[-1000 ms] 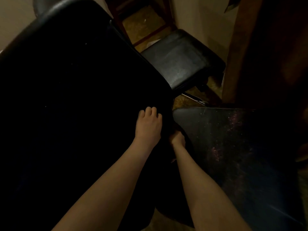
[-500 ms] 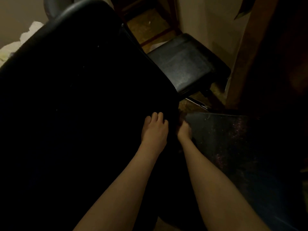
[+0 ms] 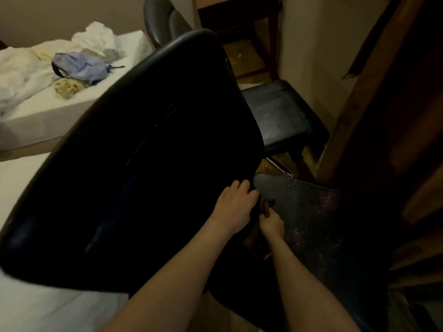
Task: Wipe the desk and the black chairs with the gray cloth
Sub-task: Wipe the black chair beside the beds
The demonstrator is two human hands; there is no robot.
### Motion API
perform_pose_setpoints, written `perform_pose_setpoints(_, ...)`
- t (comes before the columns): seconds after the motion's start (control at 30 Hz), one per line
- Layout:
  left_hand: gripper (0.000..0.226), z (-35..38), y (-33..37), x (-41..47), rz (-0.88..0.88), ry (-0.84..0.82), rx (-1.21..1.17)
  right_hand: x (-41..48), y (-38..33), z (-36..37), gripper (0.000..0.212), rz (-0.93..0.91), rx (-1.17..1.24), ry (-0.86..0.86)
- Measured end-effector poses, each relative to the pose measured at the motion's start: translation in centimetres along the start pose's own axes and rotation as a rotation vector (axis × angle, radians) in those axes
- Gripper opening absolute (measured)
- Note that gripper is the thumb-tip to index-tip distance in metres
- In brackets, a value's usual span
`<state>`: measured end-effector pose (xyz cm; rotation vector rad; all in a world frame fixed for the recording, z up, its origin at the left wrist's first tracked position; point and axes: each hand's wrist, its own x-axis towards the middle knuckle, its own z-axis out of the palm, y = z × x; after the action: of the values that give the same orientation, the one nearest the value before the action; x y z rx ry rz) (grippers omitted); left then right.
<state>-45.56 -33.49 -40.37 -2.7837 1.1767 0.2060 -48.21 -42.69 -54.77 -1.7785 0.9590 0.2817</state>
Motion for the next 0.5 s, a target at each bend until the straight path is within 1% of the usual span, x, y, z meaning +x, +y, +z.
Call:
perform_pose_setpoints(0.17,0.029,-0.3,0.2,-6.0,-0.076,0.081,-0.174,-4.8,-0.3,-1.9,0.035,-0.215,0.061,-0.056)
perform_pose_setpoints(0.27,0.03,0.1,0.3,-9.6,-0.113,0.081,-0.215,-8.0,-0.9,-2.3,0.032,-0.337,0.114,-0.066)
perform_pose_setpoints(0.4,0.025,1.4,0.1,-14.2,-0.16,0.097,-0.278,-12.7,-2.5,-2.2,0.036,-0.496,0.182,-0.03)
perform_pose_setpoints(0.5,0.022,1.4,-1.3,-17.1,-0.176,0.147,-0.36,-16.4,-4.2,-1.6,0.037,-0.639,0.266,-0.055)
